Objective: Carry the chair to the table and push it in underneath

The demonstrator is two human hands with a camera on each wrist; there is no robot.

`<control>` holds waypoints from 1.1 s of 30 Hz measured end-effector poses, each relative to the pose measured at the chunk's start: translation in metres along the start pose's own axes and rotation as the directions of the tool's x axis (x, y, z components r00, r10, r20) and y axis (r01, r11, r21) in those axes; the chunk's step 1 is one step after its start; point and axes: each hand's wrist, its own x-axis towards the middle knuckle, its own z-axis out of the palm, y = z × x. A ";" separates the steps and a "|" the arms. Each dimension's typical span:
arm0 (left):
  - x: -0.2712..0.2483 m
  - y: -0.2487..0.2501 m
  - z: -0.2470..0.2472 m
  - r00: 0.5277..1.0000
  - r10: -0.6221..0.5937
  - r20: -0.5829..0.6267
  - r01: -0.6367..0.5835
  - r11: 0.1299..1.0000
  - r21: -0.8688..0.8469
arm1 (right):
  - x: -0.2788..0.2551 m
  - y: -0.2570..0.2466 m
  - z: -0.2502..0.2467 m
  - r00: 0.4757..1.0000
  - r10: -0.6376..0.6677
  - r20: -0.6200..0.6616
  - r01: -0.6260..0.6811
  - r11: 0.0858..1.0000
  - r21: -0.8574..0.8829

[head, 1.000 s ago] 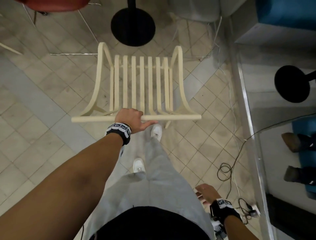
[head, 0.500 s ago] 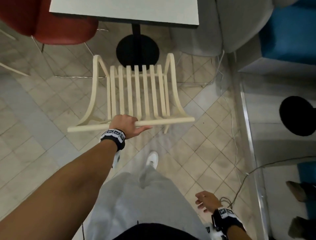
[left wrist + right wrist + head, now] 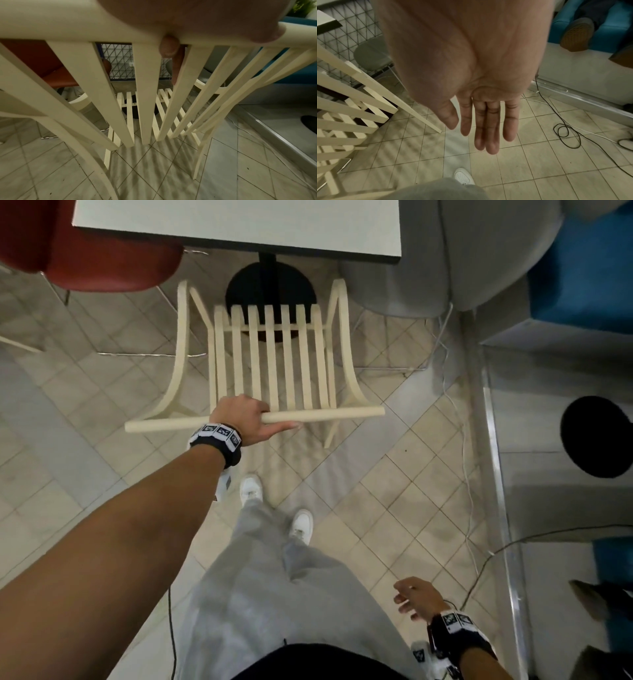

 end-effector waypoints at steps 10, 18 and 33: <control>0.013 -0.017 -0.006 0.999 0.035 -0.016 -0.036 0.995 -0.090 | 0.001 -0.060 0.018 0.999 -0.007 -0.040 0.009 1.000 0.030; 0.008 -0.029 0.000 0.999 -0.009 -0.032 0.008 0.999 -0.032 | -0.006 -0.129 0.052 0.999 -0.043 -0.033 0.046 0.996 0.080; 0.089 -0.068 -0.031 0.998 0.051 -0.026 -0.052 0.998 -0.018 | -0.021 -0.141 0.064 0.996 0.013 -0.083 -0.006 0.997 0.083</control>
